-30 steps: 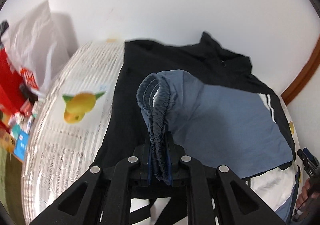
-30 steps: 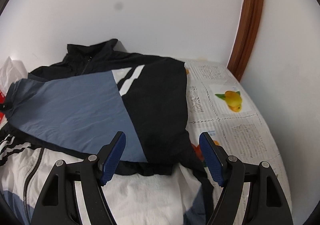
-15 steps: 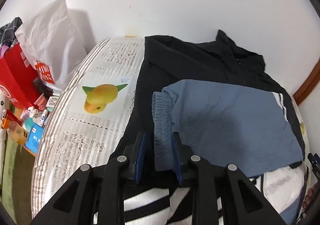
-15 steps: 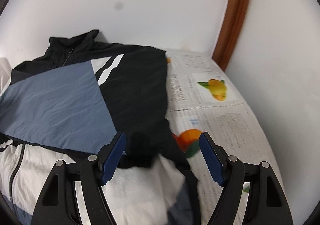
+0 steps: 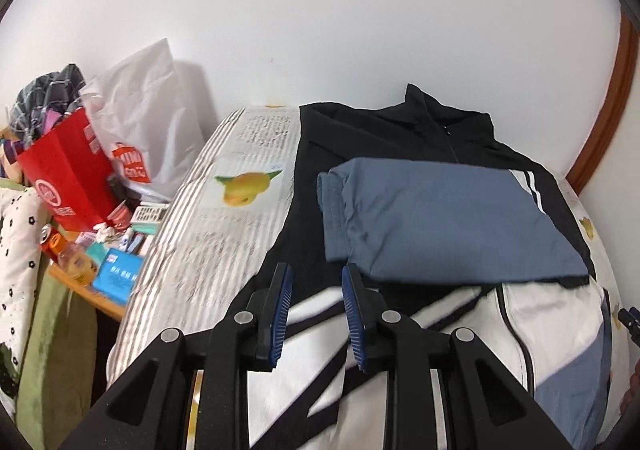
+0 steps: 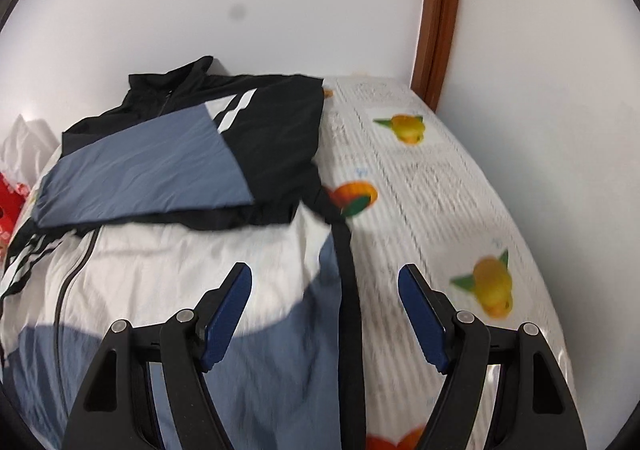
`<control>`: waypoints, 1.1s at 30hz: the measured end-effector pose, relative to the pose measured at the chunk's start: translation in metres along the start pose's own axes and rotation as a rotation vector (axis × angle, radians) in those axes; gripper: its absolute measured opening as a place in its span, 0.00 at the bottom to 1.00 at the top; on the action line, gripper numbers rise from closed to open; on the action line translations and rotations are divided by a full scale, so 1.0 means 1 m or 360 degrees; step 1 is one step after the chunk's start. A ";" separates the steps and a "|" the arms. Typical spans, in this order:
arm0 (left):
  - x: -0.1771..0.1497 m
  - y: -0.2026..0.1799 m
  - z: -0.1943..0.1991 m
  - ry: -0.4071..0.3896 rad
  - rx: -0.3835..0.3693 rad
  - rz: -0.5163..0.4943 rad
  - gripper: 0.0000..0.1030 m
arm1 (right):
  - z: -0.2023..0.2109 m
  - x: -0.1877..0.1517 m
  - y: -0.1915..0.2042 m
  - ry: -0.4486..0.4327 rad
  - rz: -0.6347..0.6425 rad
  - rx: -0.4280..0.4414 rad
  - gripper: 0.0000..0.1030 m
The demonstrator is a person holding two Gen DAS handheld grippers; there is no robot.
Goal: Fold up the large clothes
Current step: 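Lay the sleeve flat along the jacket and open the left tool, then grasp the jacket side edge with the right tool while the left tool grasps the hem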
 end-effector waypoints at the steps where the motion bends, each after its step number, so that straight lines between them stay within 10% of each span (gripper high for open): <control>1: -0.004 0.000 0.003 0.0006 -0.0011 -0.0003 0.26 | 0.004 -0.006 -0.002 0.0007 0.0004 0.0001 0.72; 7: -0.050 0.011 0.028 0.0032 -0.0024 0.0042 0.59 | 0.012 -0.044 -0.012 0.0056 0.0019 -0.0005 0.71; 20: -0.159 0.018 0.024 0.0234 -0.0159 0.0172 0.63 | 0.018 -0.110 -0.019 0.0124 0.0030 0.0042 0.72; 33: -0.182 -0.014 0.035 0.0210 -0.0173 0.0033 0.61 | 0.013 -0.129 -0.015 0.0116 0.0070 0.0033 0.54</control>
Point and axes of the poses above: each gripper's, at about its wrist camera, not at the fingertips, and z roughly against the way its jaws point, y to its left, x to its top, the point moved 7 cm from there along -z, roughly the way its jaws point, and after that the axes turned 13 degrees about -z, right-handed, at the moved point
